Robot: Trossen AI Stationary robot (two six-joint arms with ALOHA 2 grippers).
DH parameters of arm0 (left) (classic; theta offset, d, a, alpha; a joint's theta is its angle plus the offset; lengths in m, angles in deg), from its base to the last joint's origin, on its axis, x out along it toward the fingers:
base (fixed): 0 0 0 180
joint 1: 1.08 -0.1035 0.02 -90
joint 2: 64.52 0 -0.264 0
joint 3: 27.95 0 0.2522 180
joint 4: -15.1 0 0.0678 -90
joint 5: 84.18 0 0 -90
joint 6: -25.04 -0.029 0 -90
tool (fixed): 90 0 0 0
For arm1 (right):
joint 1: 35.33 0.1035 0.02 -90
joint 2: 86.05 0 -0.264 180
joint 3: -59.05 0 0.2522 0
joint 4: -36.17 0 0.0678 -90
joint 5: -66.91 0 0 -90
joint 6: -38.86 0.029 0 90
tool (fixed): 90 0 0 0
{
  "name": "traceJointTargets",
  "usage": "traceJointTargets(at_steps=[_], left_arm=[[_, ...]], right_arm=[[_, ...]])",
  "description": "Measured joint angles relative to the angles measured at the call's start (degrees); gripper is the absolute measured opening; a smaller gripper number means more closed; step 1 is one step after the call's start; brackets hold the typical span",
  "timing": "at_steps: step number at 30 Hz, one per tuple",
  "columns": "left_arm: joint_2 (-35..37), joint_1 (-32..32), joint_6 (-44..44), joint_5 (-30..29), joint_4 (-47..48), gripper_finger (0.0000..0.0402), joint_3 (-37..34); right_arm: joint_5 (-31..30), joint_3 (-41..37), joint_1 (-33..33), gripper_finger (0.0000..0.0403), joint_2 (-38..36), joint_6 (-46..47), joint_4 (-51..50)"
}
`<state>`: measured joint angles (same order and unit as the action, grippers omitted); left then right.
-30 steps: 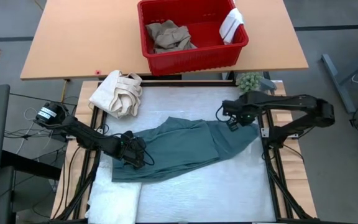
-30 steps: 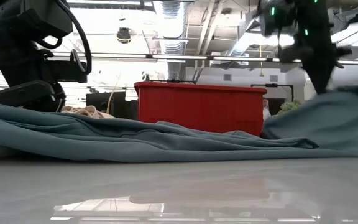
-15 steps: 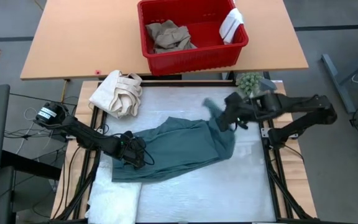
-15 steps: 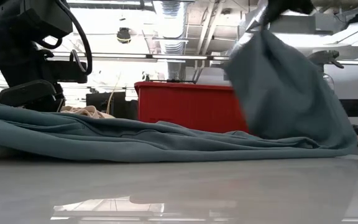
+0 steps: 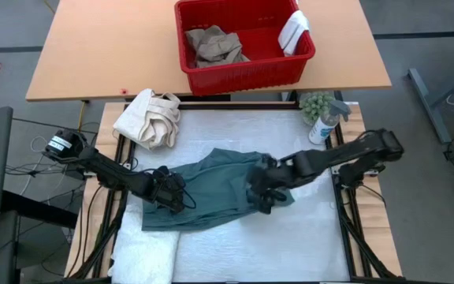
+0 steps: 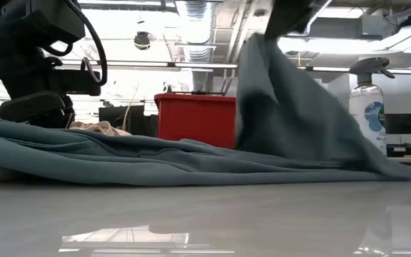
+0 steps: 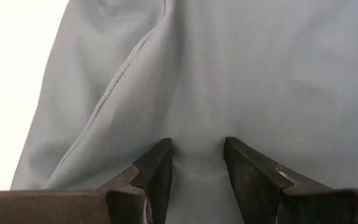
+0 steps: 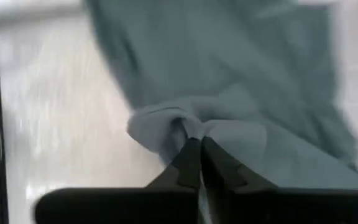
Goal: Fold Laundry from Bin
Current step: Fold the blue pants
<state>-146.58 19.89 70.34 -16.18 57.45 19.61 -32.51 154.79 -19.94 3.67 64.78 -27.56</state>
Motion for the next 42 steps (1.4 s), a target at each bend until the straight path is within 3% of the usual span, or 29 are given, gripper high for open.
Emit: traceJointTargets(at_steps=[6, 10, 12, 18, 23, 30, 34, 42], left_arm=[[0.00, -0.01, -1.09, 0.18, -0.06, 0.0142, 0.02], [0.00, -0.01, -1.05, 0.24, -0.27, 0.0141, 0.02], [0.00, -0.01, -1.16, 0.25, -0.74, 0.0142, 0.00], [-0.04, -0.01, -0.28, 1.36, -2.80, 0.0141, 0.04], [-0.02, -0.01, 0.55, 4.48, -5.08, 0.0142, 0.11], [-0.02, -0.20, 1.50, 3.76, -6.19, 0.0142, 0.11], [-0.02, -0.72, 0.24, 3.79, -7.19, 0.0142, 0.10], [-0.02, -1.13, -1.30, 3.72, -7.60, 0.0142, 0.11]], right_arm=[[11.64, 0.06, -3.03, 0.0135, -0.84, -6.31, 4.51], [11.76, 0.06, -2.56, 0.0183, -3.74, -5.93, 2.47], [8.46, 0.17, -1.15, 0.0194, -4.68, -6.76, -0.21], [3.18, 0.00, 0.44, 0.0201, -0.62, -12.28, -0.65], [-0.85, 0.15, -4.38, 0.0196, 2.08, -7.23, 3.08], [0.83, 0.04, -6.89, 0.0185, 8.96, 6.15, 2.52], [4.16, 0.04, -5.63, 0.0180, 12.39, 8.85, 2.94], [3.86, 0.13, -7.29, 0.0180, 17.55, 11.56, 4.21]])
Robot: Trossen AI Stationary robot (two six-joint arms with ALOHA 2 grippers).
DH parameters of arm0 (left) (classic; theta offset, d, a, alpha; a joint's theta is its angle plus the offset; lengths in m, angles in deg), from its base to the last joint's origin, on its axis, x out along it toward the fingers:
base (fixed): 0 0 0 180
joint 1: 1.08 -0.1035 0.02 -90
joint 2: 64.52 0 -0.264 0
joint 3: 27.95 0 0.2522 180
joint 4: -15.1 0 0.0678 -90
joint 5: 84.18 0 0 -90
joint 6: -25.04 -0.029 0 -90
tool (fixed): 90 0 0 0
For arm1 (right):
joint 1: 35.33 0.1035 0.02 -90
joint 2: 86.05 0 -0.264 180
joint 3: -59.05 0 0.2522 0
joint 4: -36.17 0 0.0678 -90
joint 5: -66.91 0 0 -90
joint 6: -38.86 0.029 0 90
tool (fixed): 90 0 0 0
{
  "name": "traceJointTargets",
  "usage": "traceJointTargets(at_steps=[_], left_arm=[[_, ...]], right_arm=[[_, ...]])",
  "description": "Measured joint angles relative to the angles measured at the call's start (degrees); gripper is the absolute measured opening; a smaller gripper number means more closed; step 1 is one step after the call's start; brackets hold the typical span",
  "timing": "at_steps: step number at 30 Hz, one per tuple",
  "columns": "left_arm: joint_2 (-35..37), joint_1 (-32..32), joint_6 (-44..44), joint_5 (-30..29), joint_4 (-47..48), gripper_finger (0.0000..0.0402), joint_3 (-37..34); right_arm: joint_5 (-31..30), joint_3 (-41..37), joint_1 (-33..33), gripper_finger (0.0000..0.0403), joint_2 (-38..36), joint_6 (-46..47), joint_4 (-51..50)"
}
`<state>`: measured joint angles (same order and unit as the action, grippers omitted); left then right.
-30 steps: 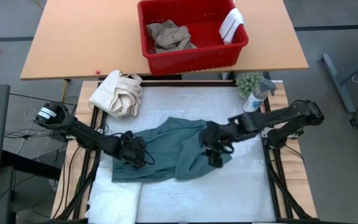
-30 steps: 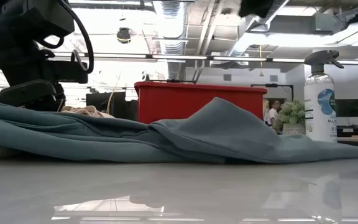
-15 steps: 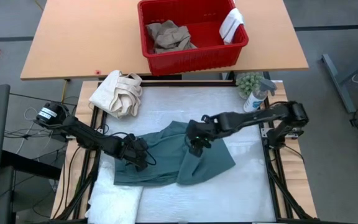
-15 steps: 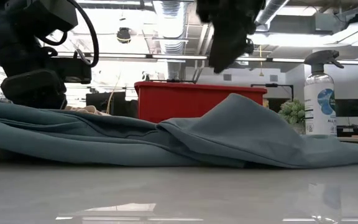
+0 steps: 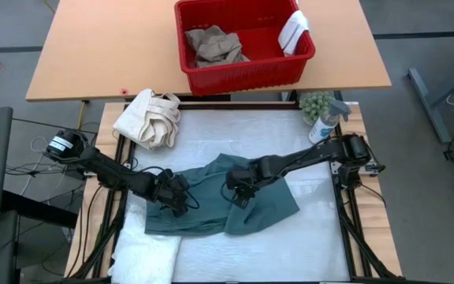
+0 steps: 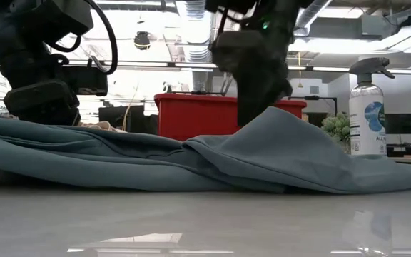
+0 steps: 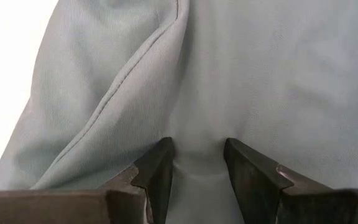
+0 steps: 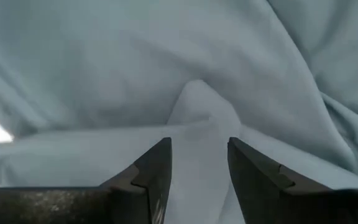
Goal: Fold Laundry from Bin
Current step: Fold the blue pants
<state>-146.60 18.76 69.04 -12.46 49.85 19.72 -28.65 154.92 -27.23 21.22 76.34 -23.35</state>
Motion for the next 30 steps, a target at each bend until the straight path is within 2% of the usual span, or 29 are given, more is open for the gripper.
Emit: traceJointTargets(at_steps=[4, 7, 14, 16, 21, 24, 30], left_arm=[[0.00, 0.00, -0.26, -0.12, 0.00, 0.0142, 0.00], [0.00, 0.00, -0.29, -0.11, 0.00, 0.0142, 0.00], [0.00, -0.02, 0.02, -0.07, 0.04, 0.0142, 0.08], [-0.04, -0.04, 0.13, 0.09, 0.32, 0.0142, 0.77], [-0.17, -0.26, -2.69, 0.37, 2.69, 0.0142, 4.95], [-0.10, -1.00, -5.49, 0.06, 3.35, 0.0142, 8.05], [-0.07, -3.06, -10.76, -0.94, 3.56, 0.0142, 11.33]], right_arm=[[1.01, 0.02, -0.88, 0.0179, 1.74, 0.18, 2.12], [1.40, -0.11, -1.40, 0.0160, 2.00, 1.40, -0.23], [3.23, 0.00, -1.41, 0.0034, 2.01, -2.91, -2.27], [3.76, 0.00, -1.37, 0.0015, 2.22, -3.45, -2.27], [3.29, 0.27, -1.39, 0.0015, 1.49, -4.59, -2.40], [3.79, 1.46, -1.13, 0.0024, -1.15, -11.76, -0.98], [10.24, 3.84, 1.08, 0.0138, -4.17, -34.95, 4.34]])
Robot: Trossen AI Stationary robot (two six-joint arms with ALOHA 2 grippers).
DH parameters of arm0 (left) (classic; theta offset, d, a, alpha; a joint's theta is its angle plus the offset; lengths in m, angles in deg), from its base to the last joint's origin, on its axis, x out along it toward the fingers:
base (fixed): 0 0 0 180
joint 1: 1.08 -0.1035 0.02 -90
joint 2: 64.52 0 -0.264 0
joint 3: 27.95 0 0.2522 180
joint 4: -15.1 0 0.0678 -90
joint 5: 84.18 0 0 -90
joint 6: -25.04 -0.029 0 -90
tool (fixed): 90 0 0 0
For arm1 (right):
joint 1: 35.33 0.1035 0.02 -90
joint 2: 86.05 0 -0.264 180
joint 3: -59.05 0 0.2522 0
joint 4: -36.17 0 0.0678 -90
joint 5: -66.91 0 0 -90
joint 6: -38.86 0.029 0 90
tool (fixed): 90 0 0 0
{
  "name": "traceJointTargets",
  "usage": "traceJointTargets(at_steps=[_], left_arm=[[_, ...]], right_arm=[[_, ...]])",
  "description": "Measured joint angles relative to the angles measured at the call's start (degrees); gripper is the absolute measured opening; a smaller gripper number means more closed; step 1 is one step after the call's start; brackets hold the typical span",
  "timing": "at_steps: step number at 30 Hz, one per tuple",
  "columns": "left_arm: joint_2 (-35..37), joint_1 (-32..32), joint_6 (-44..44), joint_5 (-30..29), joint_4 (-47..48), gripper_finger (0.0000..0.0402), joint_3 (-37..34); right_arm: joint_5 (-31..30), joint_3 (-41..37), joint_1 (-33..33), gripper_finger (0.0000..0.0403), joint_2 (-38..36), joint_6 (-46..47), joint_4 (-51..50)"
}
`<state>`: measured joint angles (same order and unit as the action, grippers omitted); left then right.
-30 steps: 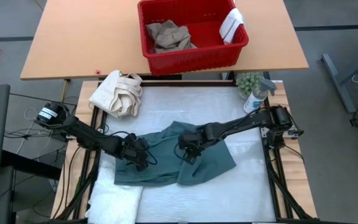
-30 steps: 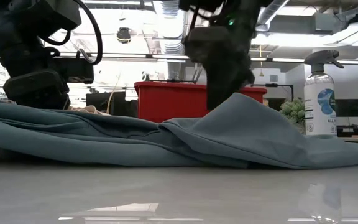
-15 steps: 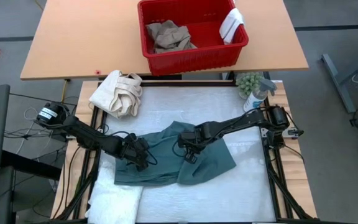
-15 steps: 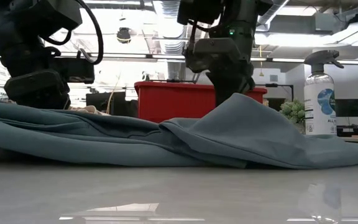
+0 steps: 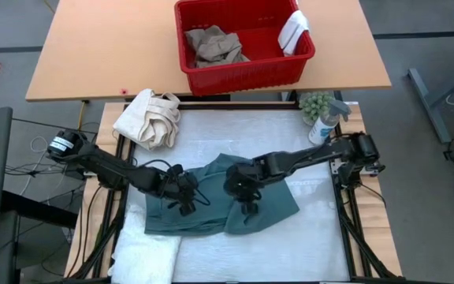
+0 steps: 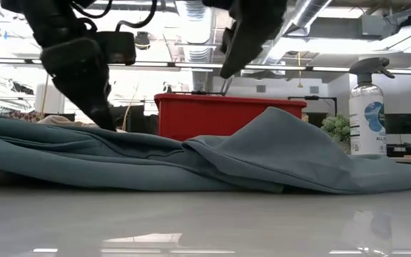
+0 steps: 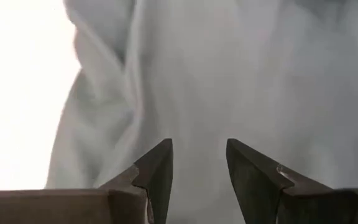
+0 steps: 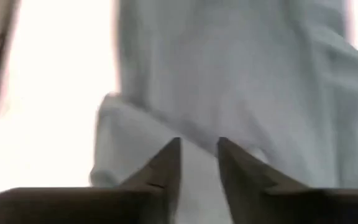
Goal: Fold Laundry from Bin
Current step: Fold the blue pants
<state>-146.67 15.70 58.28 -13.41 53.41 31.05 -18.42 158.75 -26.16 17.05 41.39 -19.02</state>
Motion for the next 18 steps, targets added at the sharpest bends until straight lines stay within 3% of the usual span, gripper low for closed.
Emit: traceJointTargets(at_steps=[3, 7, 12, 18], left_arm=[[0.00, -0.69, -0.31, -0.54, -0.02, 0.0142, 0.36], [0.00, -0.68, -2.20, -0.56, 0.15, 0.0142, 0.37], [0.02, -0.70, -2.56, -0.16, 0.47, 0.0142, 0.38], [0.04, -0.76, -2.29, -0.11, 0.49, 0.0142, 0.38]], right_arm=[[5.30, -0.01, -0.35, 0.0197, 1.67, -6.65, 0.95], [5.91, -0.10, -0.93, 0.0240, 5.33, -13.19, 0.93], [8.05, -0.10, -2.27, 0.0244, 8.70, -16.38, 0.03], [7.59, -0.09, -2.64, 0.0219, 10.07, -24.79, -2.74]])
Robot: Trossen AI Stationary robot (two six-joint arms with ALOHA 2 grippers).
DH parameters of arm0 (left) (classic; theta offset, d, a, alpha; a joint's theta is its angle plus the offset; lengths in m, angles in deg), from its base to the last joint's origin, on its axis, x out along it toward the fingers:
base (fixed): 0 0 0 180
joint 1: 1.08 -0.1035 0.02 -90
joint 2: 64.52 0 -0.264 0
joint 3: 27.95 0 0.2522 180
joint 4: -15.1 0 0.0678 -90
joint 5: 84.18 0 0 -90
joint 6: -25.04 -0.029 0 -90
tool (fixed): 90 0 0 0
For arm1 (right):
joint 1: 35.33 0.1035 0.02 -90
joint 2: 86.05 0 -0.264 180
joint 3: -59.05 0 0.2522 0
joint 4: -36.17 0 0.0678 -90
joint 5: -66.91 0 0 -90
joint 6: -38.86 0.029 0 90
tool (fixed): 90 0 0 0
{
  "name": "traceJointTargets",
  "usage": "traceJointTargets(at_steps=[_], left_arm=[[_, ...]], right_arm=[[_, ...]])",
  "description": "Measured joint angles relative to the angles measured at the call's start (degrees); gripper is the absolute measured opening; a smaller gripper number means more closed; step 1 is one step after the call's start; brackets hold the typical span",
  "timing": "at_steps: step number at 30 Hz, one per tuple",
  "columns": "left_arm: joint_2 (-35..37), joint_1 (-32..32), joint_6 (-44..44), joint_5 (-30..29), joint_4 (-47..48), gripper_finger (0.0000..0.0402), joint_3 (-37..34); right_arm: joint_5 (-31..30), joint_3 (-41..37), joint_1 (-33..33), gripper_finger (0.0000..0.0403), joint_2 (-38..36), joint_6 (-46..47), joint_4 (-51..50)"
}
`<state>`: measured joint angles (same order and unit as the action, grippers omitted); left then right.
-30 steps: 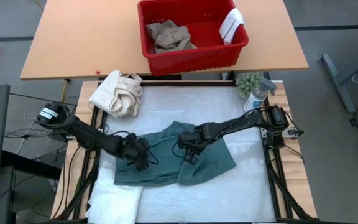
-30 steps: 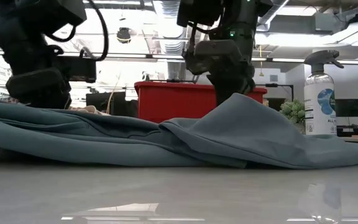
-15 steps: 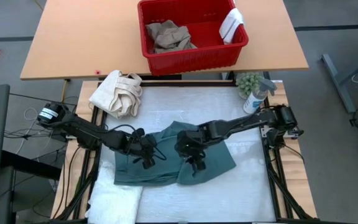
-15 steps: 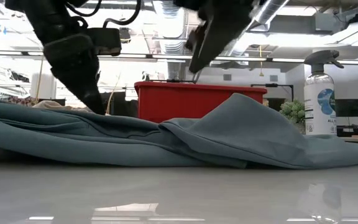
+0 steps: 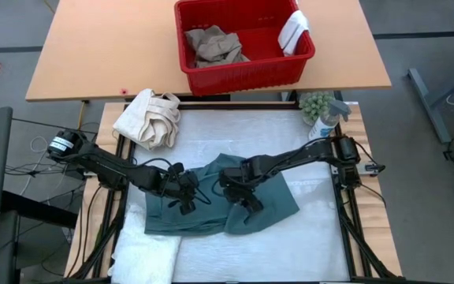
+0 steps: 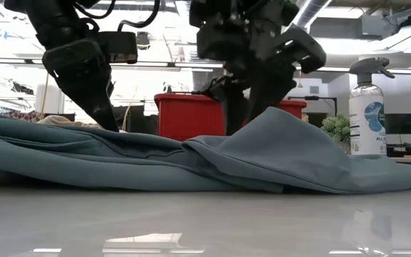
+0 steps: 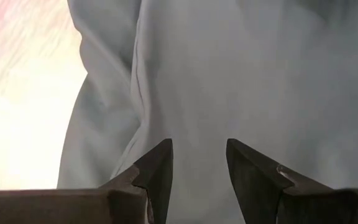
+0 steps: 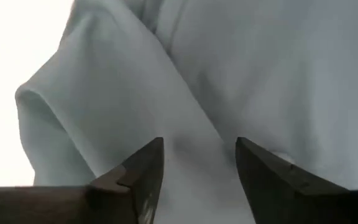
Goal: Fold Laundry from Bin
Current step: Fold the blue pants
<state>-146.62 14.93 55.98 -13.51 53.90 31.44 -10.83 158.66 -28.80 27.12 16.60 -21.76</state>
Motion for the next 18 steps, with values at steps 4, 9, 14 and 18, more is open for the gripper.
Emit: traceJointTargets(at_steps=[4, 9, 14, 18], left_arm=[[0.02, 0.00, 0.46, -0.09, 0.00, 0.0142, 0.00], [0.02, 0.00, 1.13, -0.48, 0.01, 0.0142, 0.00], [0.02, 0.00, 1.70, -1.41, -0.10, 0.0142, 0.00], [0.04, -0.27, 3.20, -1.99, -2.78, 0.0142, 0.00]], right_arm=[[-0.39, -0.03, 0.09, 0.0183, 0.82, -2.14, -0.79], [-1.87, 0.01, 0.38, 0.0101, 1.59, -3.57, -1.88], [-3.66, 0.36, 0.56, 0.0018, -0.18, -0.20, -1.66], [-7.85, 3.16, 0.46, 0.0019, -3.32, 2.46, -2.35]])
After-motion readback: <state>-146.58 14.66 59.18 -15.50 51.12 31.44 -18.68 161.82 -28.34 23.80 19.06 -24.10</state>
